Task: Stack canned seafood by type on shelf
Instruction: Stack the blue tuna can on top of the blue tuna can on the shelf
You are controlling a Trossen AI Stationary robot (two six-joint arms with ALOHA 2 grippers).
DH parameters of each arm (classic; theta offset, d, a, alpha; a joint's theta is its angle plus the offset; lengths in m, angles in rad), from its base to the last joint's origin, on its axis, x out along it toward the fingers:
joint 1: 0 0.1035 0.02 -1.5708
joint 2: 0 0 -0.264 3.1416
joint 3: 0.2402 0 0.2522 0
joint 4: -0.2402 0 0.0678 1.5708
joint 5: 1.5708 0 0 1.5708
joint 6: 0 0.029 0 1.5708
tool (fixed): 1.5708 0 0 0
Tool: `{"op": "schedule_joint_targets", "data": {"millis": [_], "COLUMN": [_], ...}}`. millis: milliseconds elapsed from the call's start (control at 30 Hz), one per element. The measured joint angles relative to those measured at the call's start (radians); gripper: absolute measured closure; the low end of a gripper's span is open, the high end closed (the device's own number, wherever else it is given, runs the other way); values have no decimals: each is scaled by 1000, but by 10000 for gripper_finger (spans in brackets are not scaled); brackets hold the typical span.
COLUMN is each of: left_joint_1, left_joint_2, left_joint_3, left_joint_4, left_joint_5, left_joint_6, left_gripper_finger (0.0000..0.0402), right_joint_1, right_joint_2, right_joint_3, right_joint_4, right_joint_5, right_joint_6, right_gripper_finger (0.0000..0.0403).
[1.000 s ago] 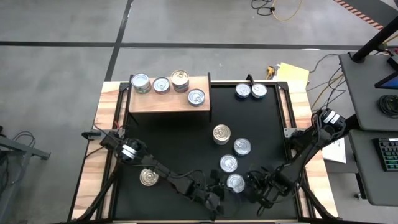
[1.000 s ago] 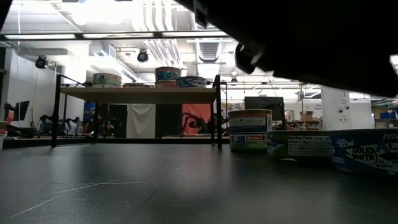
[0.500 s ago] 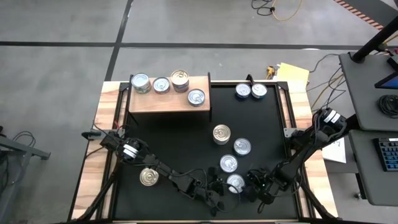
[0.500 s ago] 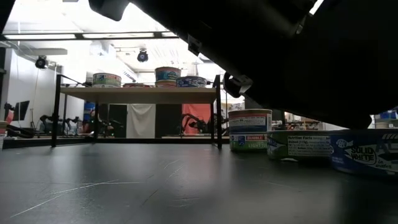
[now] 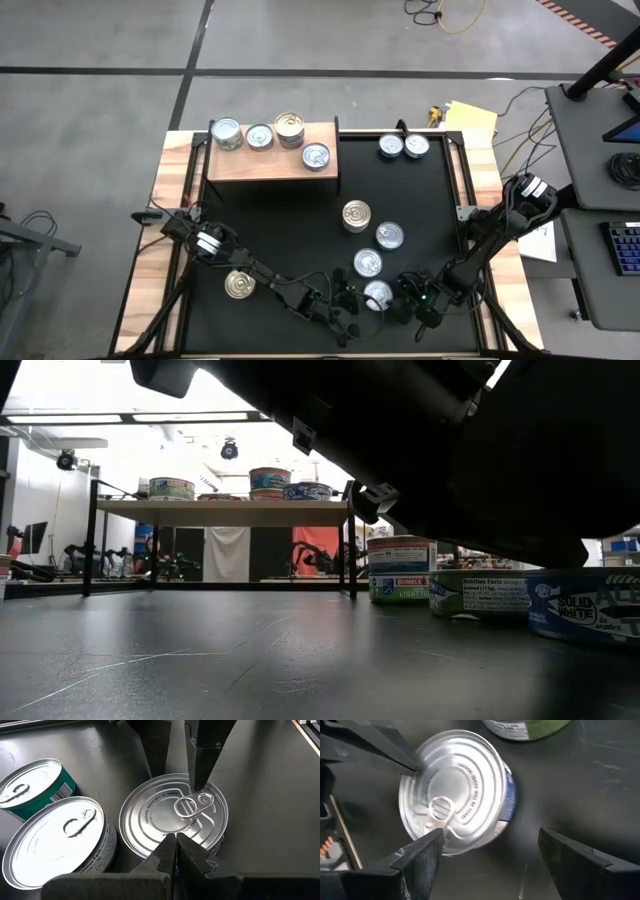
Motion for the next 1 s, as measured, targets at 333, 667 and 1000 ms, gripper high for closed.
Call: {"op": "schedule_joint_targets", "data": {"millis": [333, 667, 1000], "left_joint_1": [-8, -14, -15], "left_joint_2": [-2, -2, -2], "left_joint_3": [-34, -36, -36], "left_joint_4": [50, 63, 72], "left_joint_5": [-2, 14, 13], "left_joint_6": [-17, -2, -1], "left_gripper_finger": [401, 401, 401], "right_joint_1": [-1, -39, -66], "right_joint_2": [0, 0, 0], "right_joint_3": [0, 1, 1], "right_joint_4": [61, 130, 142], "right_joint_5": [32, 34, 34], "right_joint_6": [5, -68, -113], "right_gripper_finger": [73, 74, 101]}}
